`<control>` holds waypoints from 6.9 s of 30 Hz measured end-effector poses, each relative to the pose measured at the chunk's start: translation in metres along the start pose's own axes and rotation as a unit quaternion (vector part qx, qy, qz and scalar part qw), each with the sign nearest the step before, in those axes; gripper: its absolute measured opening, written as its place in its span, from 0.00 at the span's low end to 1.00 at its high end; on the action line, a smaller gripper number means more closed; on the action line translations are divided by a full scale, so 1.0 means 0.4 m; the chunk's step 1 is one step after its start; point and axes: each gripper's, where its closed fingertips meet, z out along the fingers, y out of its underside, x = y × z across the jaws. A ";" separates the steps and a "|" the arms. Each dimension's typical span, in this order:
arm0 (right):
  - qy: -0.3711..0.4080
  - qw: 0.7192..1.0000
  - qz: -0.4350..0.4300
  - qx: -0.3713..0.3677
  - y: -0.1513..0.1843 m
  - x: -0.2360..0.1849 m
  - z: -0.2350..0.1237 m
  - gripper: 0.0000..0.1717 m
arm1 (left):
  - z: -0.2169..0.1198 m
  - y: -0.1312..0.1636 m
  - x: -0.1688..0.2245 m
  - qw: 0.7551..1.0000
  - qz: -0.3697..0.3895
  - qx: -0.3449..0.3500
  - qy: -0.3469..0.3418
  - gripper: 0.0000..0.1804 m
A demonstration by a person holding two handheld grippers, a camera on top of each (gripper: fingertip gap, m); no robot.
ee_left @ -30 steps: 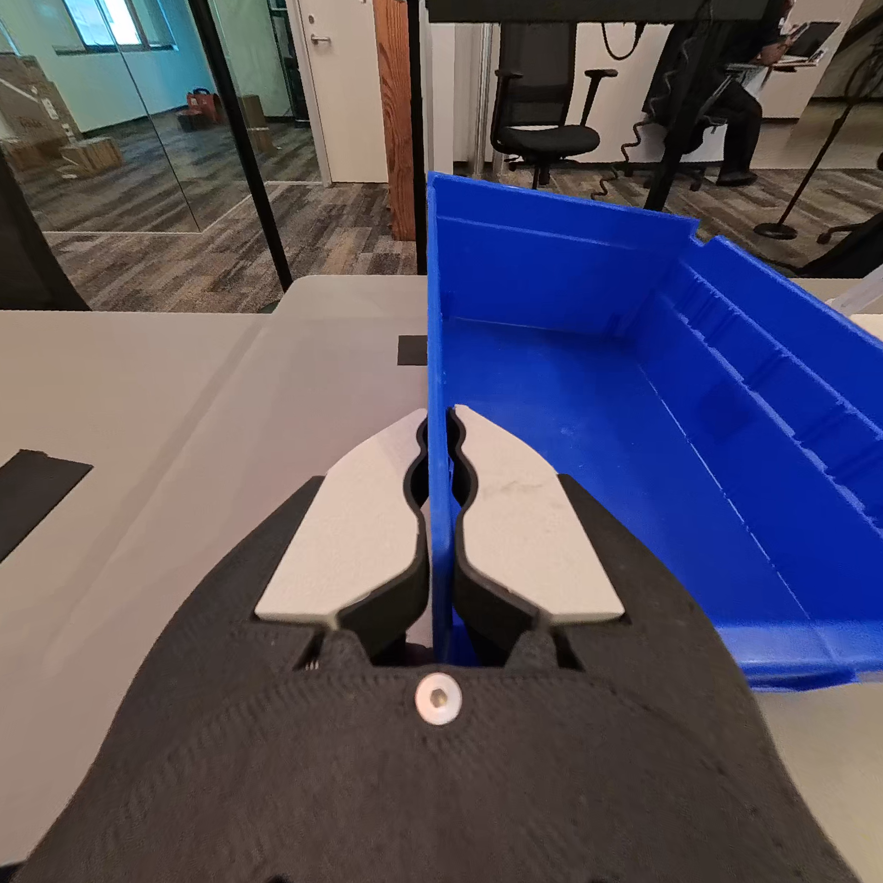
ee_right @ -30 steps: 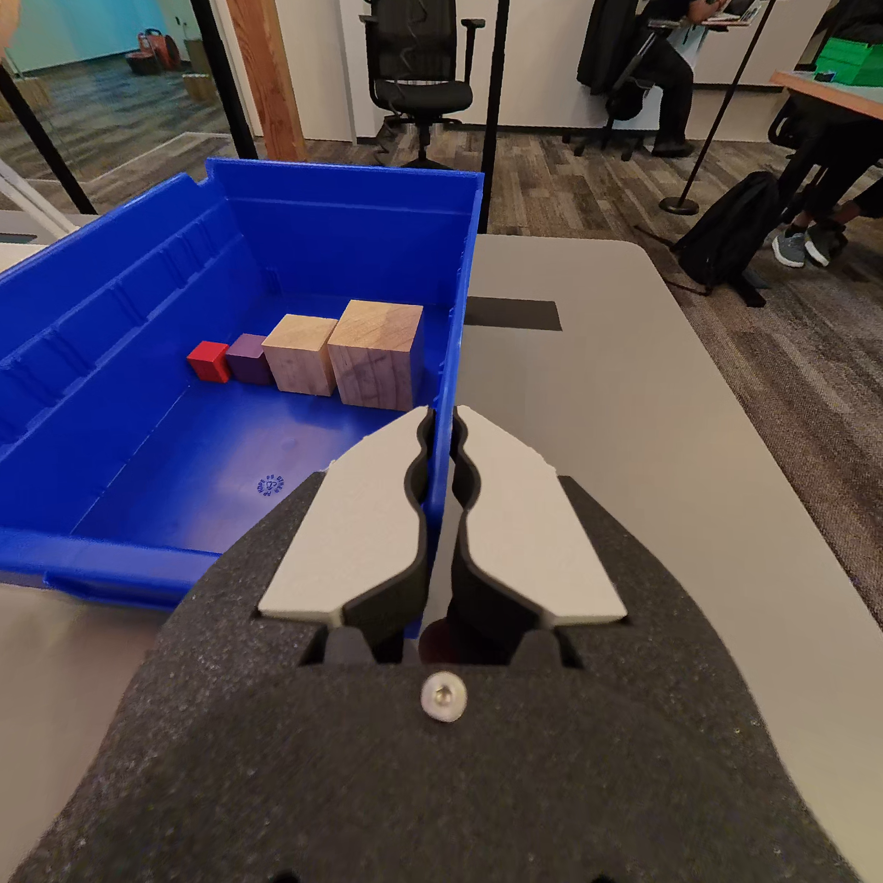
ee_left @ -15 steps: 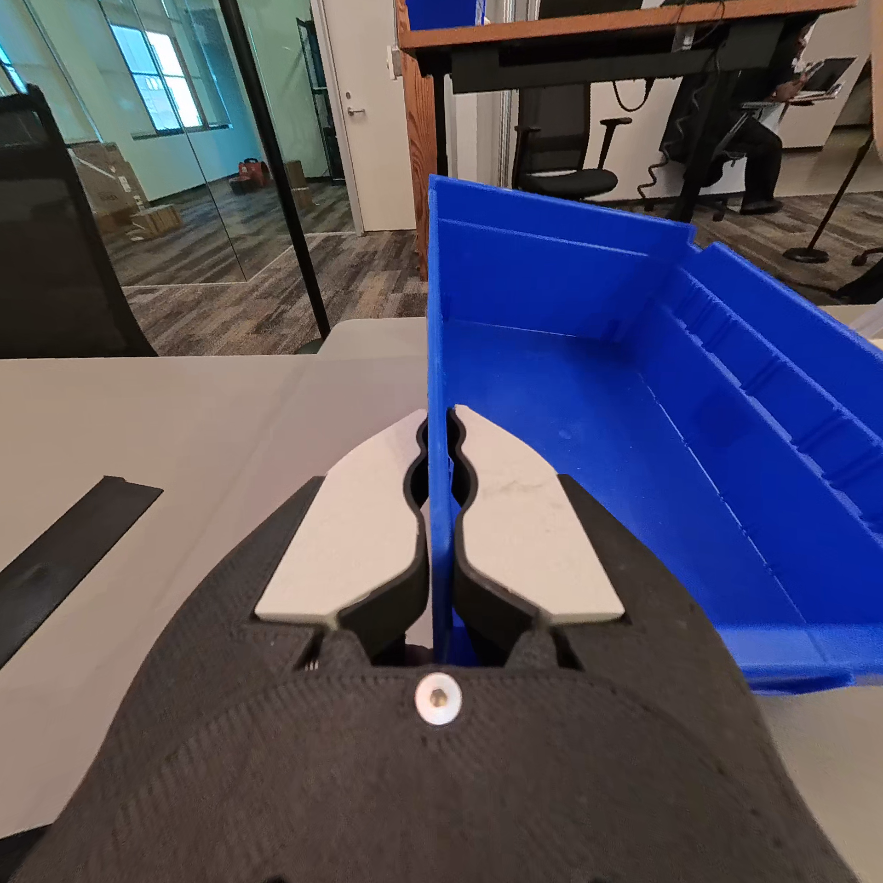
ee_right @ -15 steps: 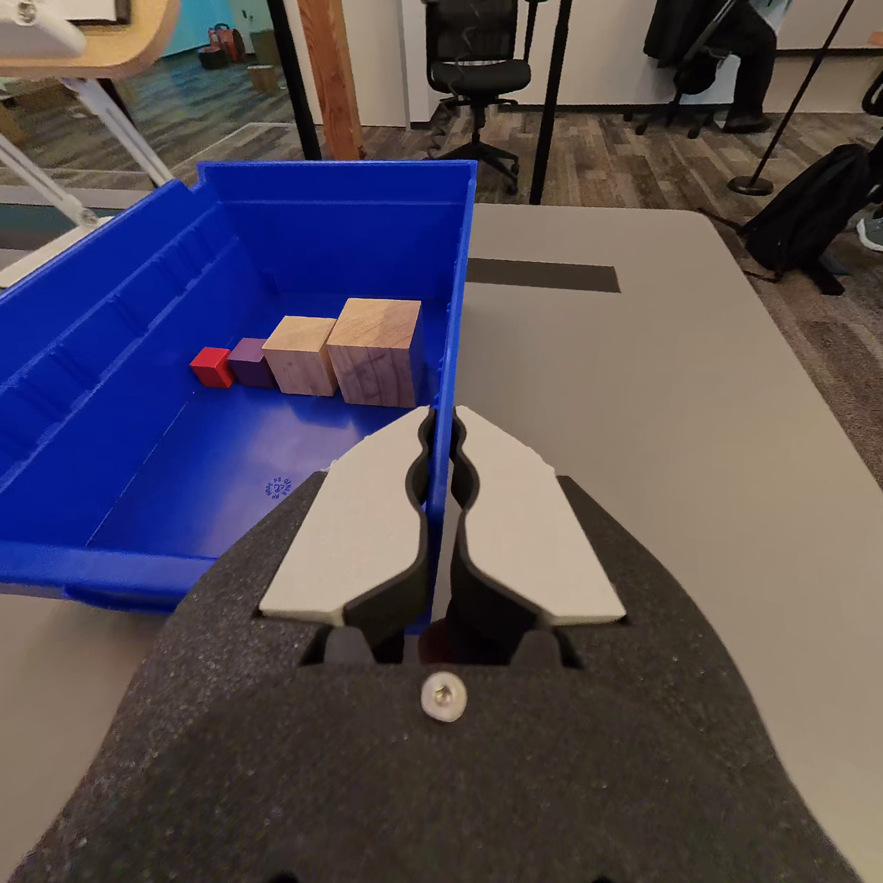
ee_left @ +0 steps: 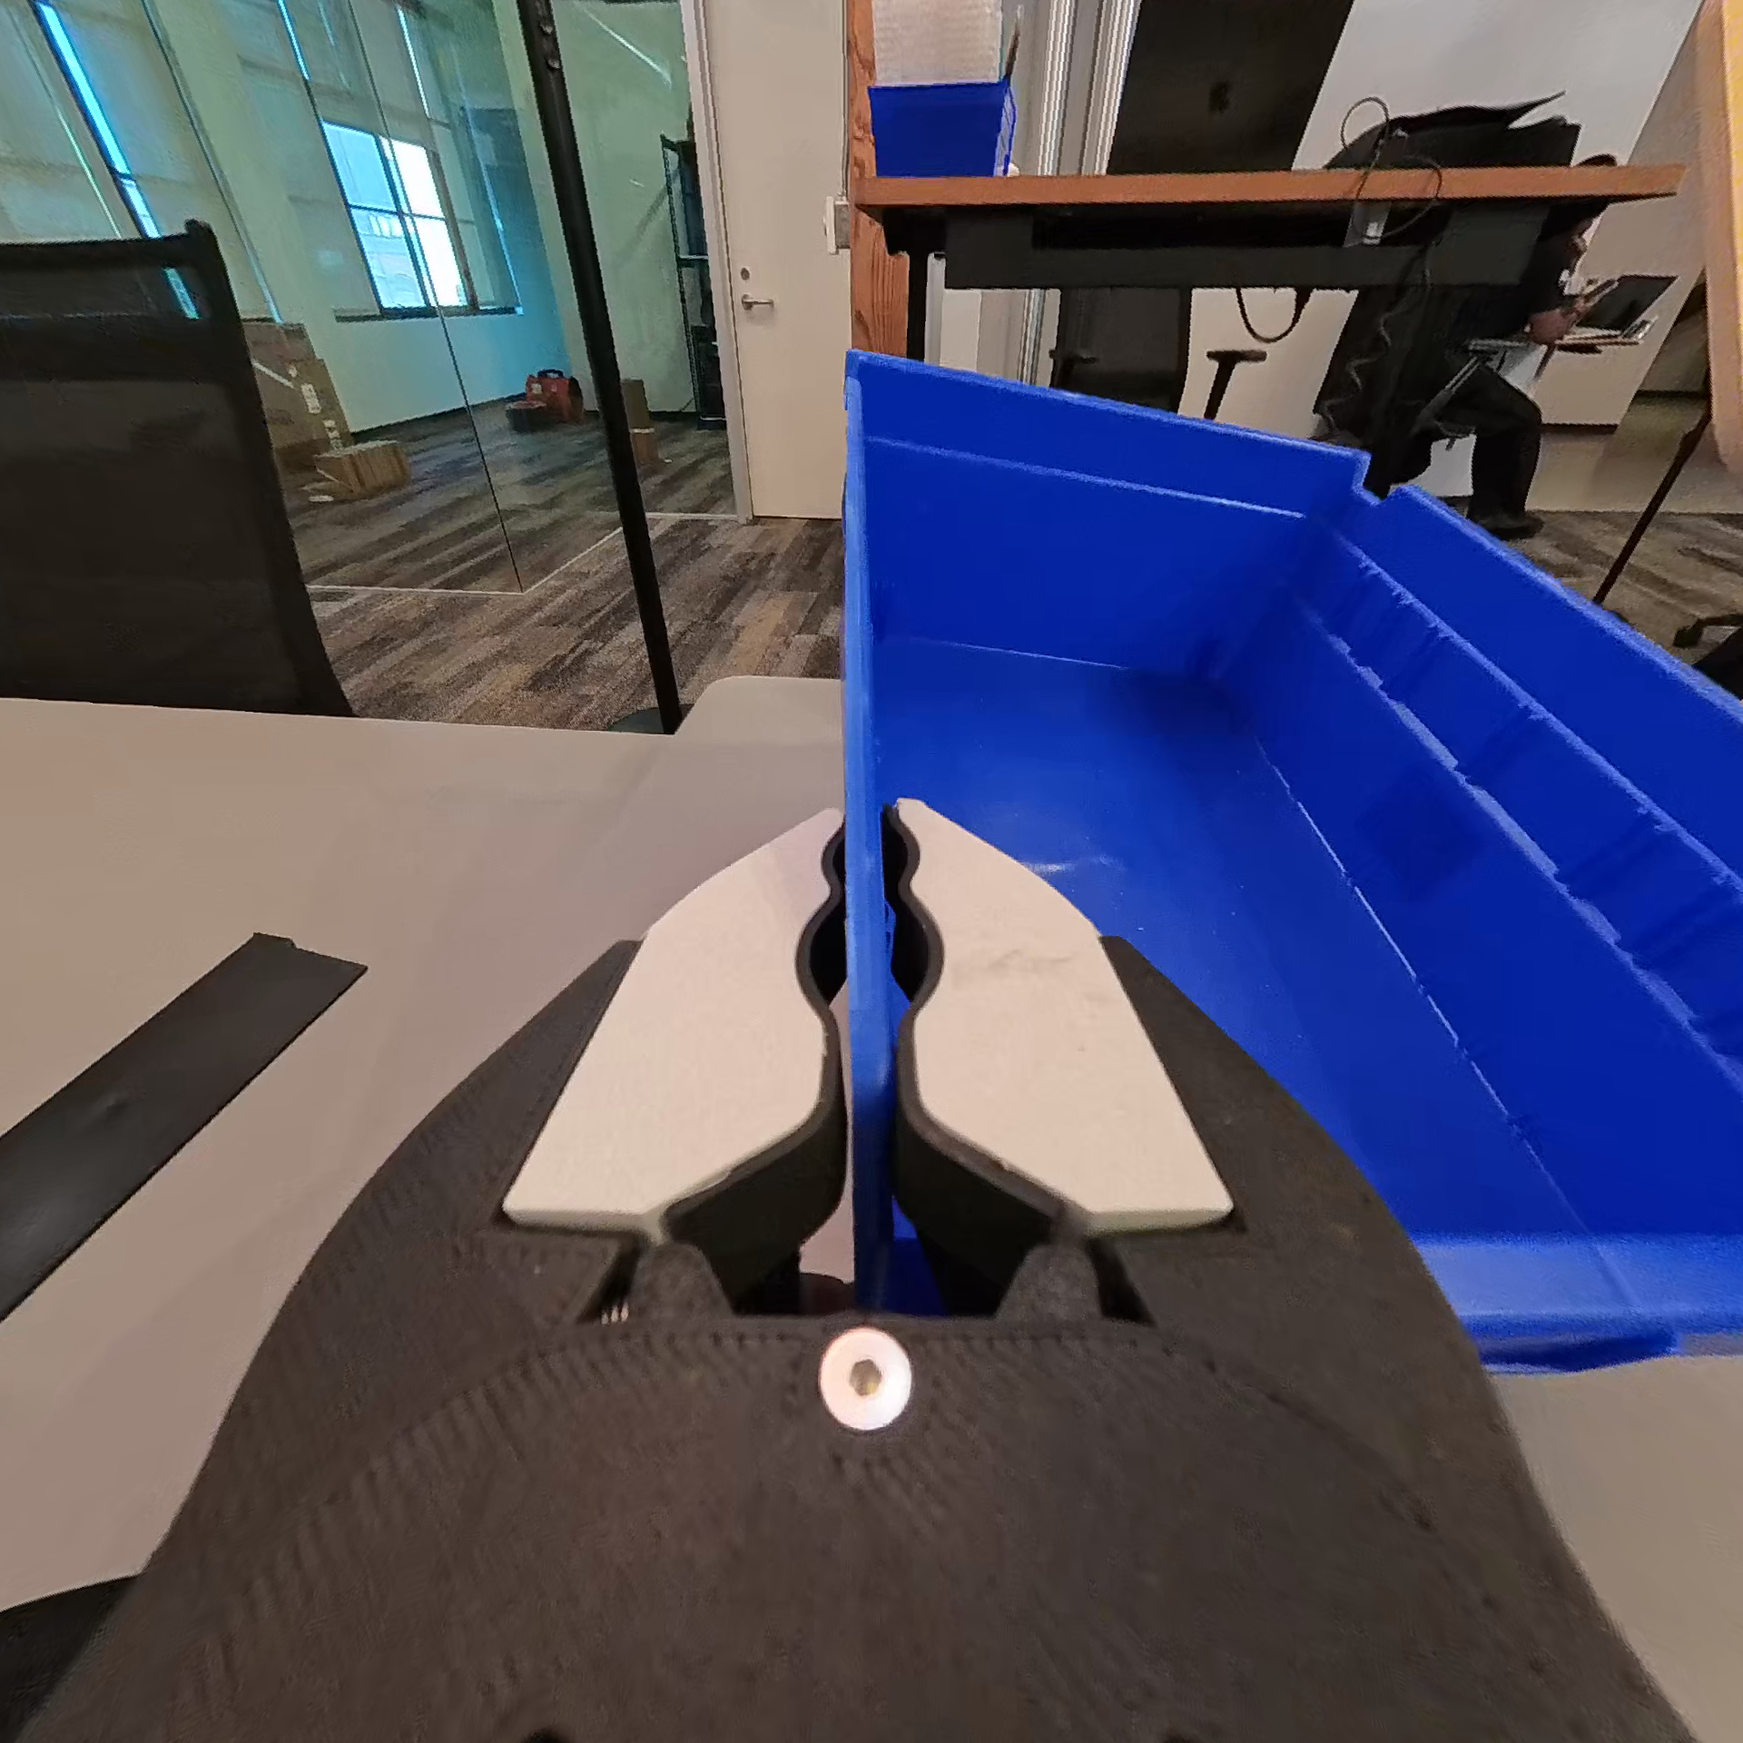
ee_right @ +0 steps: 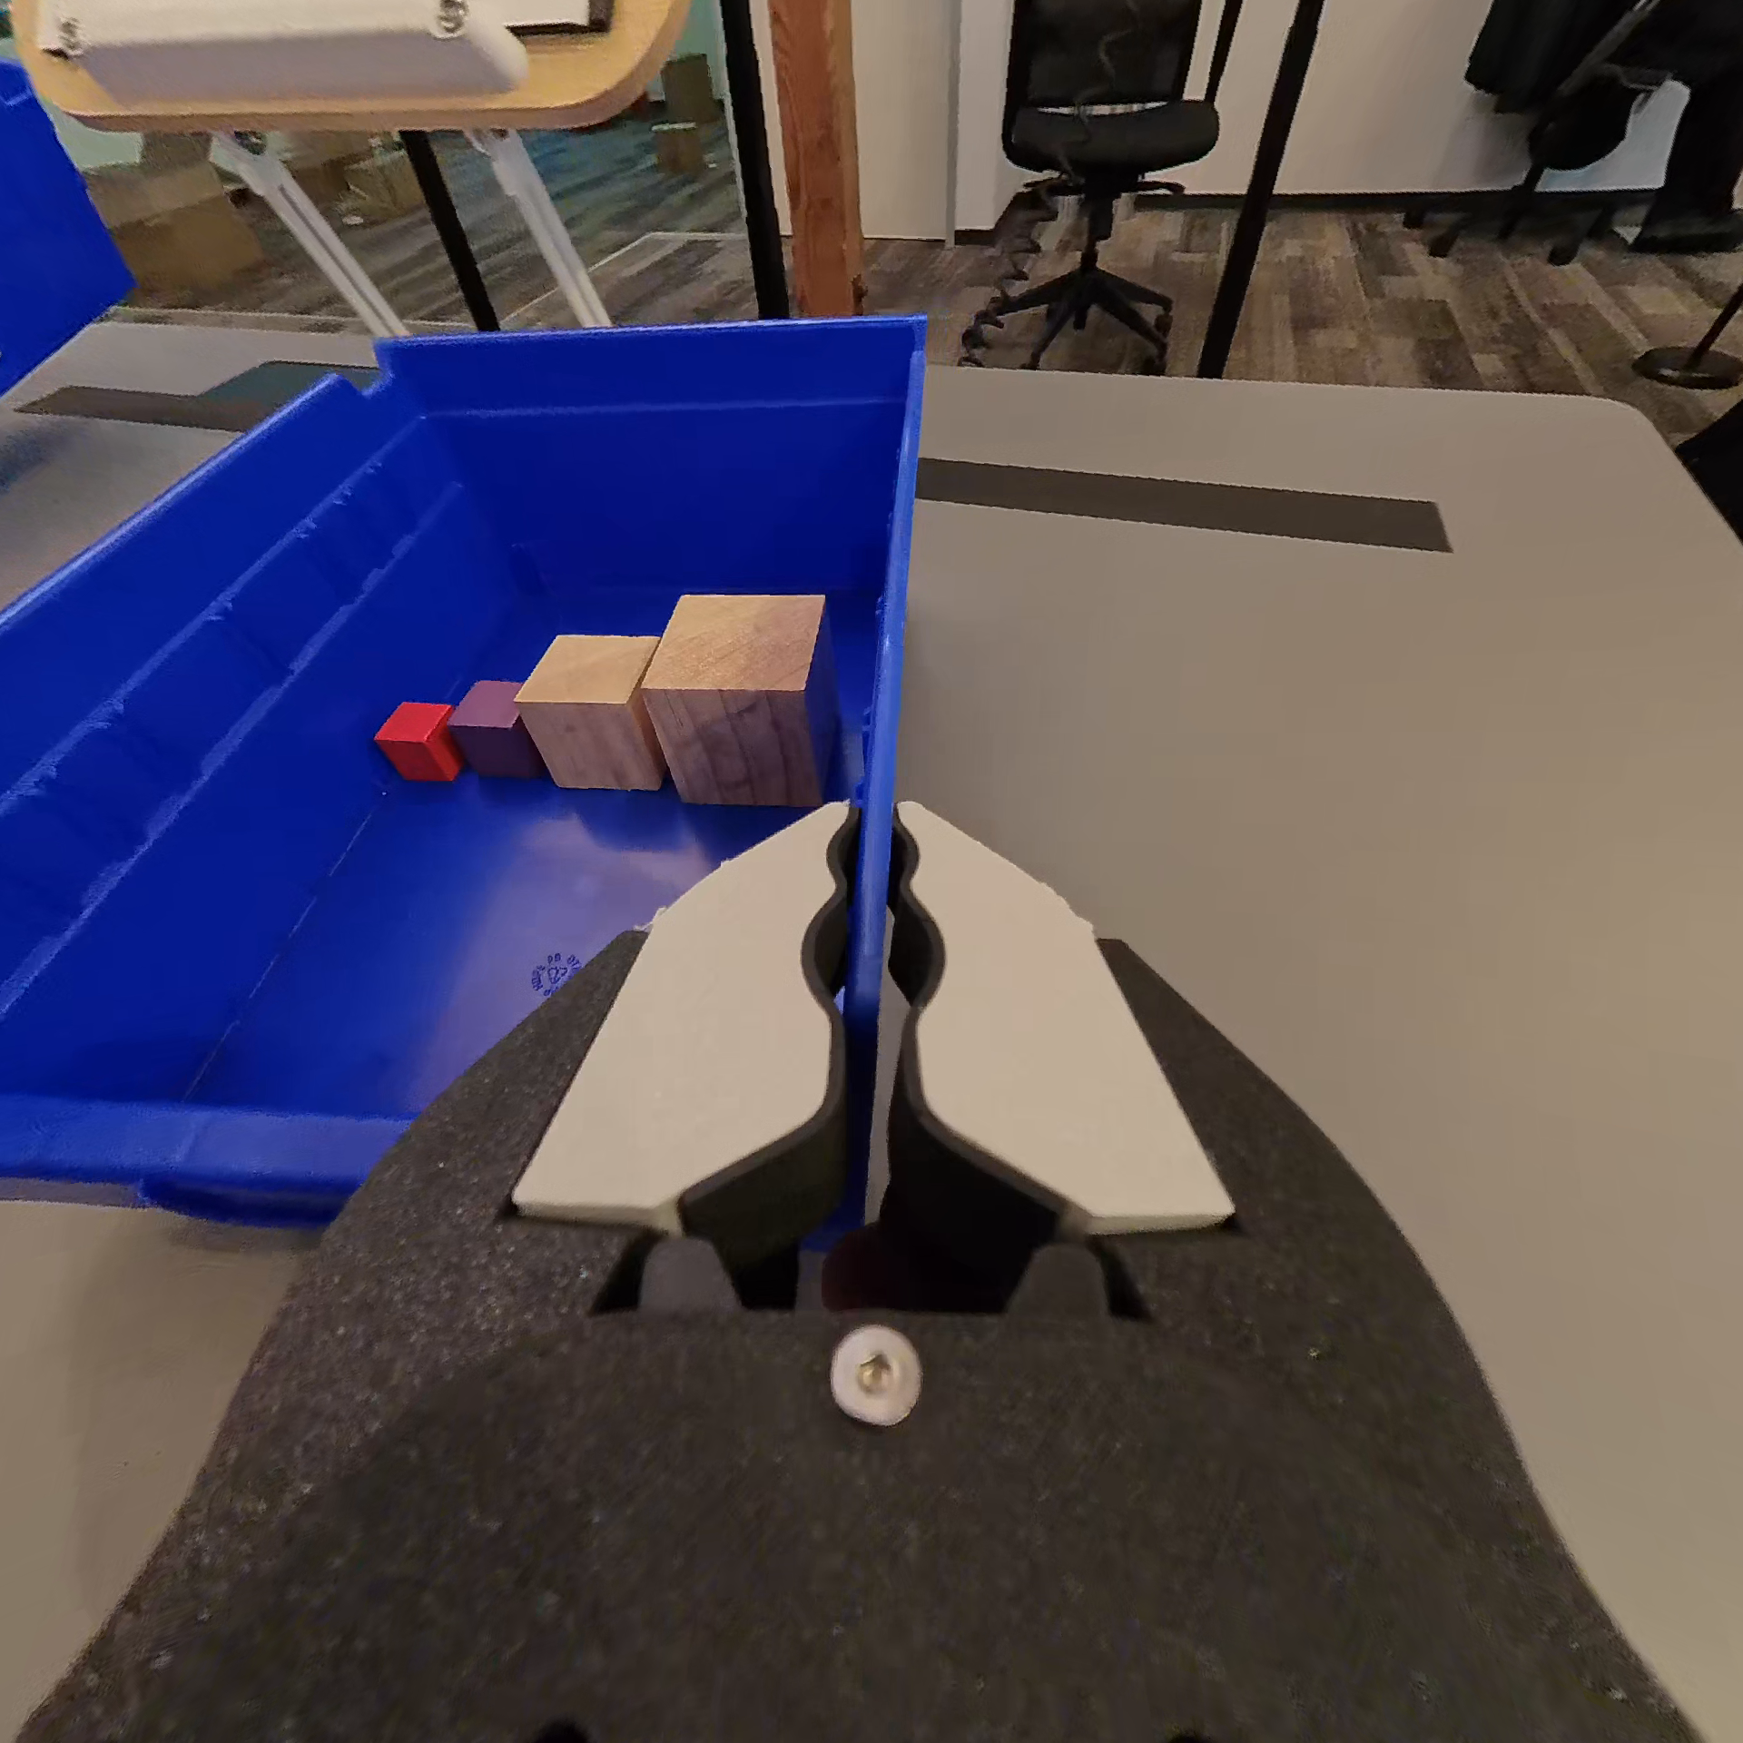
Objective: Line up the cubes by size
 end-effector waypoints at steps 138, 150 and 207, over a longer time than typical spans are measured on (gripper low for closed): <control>0.055 0.994 0.010 0.090 0.009 -0.126 -0.109 0.37 | -0.167 0.092 1.426 0.885 0.026 -0.033 0.464 0.02; 0.033 0.998 -0.030 0.037 0.043 -0.196 -0.086 0.33 | -0.134 0.126 1.414 0.891 0.025 -0.062 0.450 0.02; 0.080 0.994 -0.077 0.012 0.031 -0.055 -0.017 0.21 | -0.236 0.150 1.519 0.815 -0.010 -0.124 0.566 0.36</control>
